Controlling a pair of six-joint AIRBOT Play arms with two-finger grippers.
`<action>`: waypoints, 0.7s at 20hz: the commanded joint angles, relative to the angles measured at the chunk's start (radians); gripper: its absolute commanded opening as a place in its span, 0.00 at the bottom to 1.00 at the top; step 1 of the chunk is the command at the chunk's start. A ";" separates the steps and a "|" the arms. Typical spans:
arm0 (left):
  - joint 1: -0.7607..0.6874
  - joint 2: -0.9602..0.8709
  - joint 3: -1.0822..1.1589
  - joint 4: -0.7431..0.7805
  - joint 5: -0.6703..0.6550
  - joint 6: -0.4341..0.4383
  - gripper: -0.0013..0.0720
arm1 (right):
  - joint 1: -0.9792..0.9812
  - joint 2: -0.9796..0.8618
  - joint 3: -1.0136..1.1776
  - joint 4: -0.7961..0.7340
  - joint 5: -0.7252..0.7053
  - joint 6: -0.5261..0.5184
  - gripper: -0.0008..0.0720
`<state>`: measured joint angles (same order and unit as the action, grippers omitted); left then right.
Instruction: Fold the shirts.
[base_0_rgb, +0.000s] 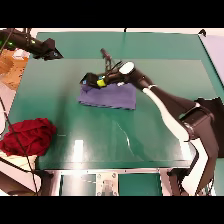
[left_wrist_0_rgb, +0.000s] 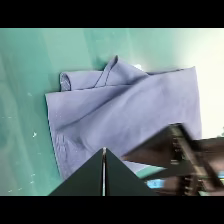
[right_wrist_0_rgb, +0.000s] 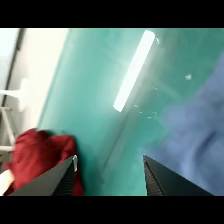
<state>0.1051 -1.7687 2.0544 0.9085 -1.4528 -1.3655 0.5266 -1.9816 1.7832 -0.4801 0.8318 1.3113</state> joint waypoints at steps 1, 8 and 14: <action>0.013 0.001 0.000 0.022 -0.016 0.024 0.04 | -0.035 -0.023 0.001 -0.004 0.022 0.042 0.68; 0.013 0.001 0.000 0.044 -0.056 0.031 0.04 | -0.494 0.084 0.000 -0.227 0.505 0.174 0.68; 0.013 0.001 0.000 0.122 -0.058 0.005 0.04 | -0.572 0.084 -0.208 -0.370 0.451 0.214 0.69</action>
<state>0.1177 -1.7679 2.0541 0.9913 -1.5074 -1.3430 -0.0154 -1.9018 1.6760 -0.7849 1.3106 1.5028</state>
